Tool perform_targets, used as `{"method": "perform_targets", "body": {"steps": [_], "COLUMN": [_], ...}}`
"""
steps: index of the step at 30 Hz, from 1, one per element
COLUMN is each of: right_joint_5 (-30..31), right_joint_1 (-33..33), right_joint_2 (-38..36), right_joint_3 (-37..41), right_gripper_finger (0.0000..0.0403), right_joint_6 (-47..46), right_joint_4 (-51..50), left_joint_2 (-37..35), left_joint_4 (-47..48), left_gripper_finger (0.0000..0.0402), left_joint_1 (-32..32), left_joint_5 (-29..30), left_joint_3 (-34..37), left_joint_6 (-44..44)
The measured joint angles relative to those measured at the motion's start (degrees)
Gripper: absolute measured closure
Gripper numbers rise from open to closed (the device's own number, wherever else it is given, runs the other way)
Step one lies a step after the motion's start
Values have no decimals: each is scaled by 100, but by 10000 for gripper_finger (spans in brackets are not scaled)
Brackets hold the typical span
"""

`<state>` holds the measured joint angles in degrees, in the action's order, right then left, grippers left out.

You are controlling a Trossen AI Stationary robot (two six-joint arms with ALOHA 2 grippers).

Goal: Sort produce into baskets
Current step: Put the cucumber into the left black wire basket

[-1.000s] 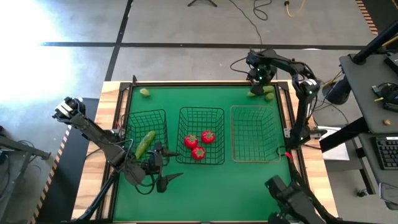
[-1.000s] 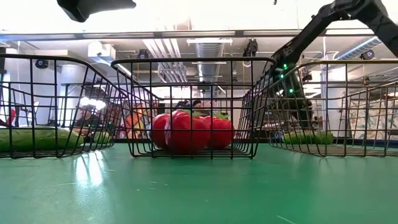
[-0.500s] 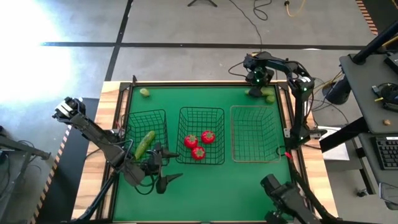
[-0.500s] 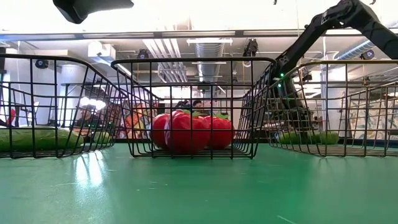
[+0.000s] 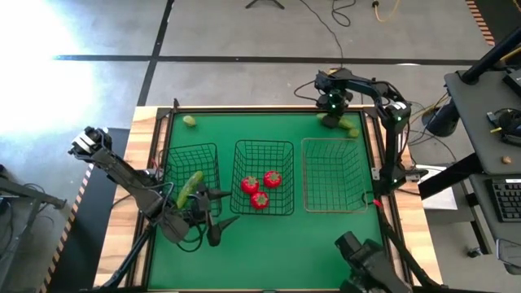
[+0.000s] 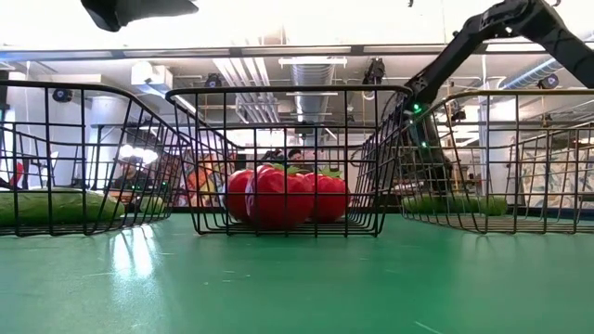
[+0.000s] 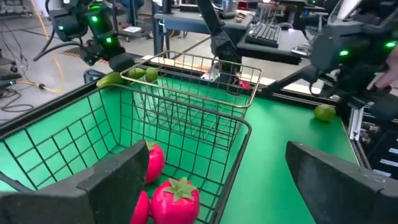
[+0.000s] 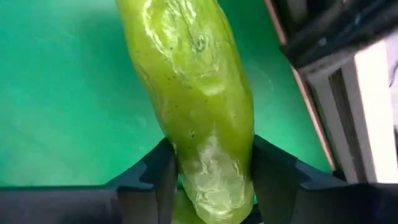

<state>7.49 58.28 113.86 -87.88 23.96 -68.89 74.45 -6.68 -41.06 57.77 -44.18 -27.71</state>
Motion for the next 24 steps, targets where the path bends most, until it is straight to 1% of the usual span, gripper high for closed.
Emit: {"method": "perform_targets", "body": {"steps": [2, 8, 13, 18, 22, 24], "right_joint_5": [0, -1, -115, -671, -1095, -1341], "right_joint_1": [-153, -746, -1401, -1941, -2186, -2260], "right_joint_2": [-105, -227, -227, -227, -227, -189], "right_joint_3": [-54, -591, -876, -919, -856, -848], "right_gripper_finger": [251, 251, 241, 246, 244, 243], "right_joint_6": [42, 102, 288, 378, 306, 236], "right_joint_4": [19, 61, 536, 1460, 2155, 2321], "left_joint_2": [-100, -481, -861, -1221, -1420, -1507], "left_joint_4": [1, 24, 124, 321, 490, 534], "left_gripper_finger": [43, 43, 43, 43, 43, 43], "left_joint_1": [0, 0, 2, 26, 45, 66], "left_joint_5": [21, 29, 36, 54, 473, 545], "left_joint_3": [0, -2, -4, -4, -4, -4], "left_joint_6": [65, 598, 1004, 1259, 1501, 1636]}}
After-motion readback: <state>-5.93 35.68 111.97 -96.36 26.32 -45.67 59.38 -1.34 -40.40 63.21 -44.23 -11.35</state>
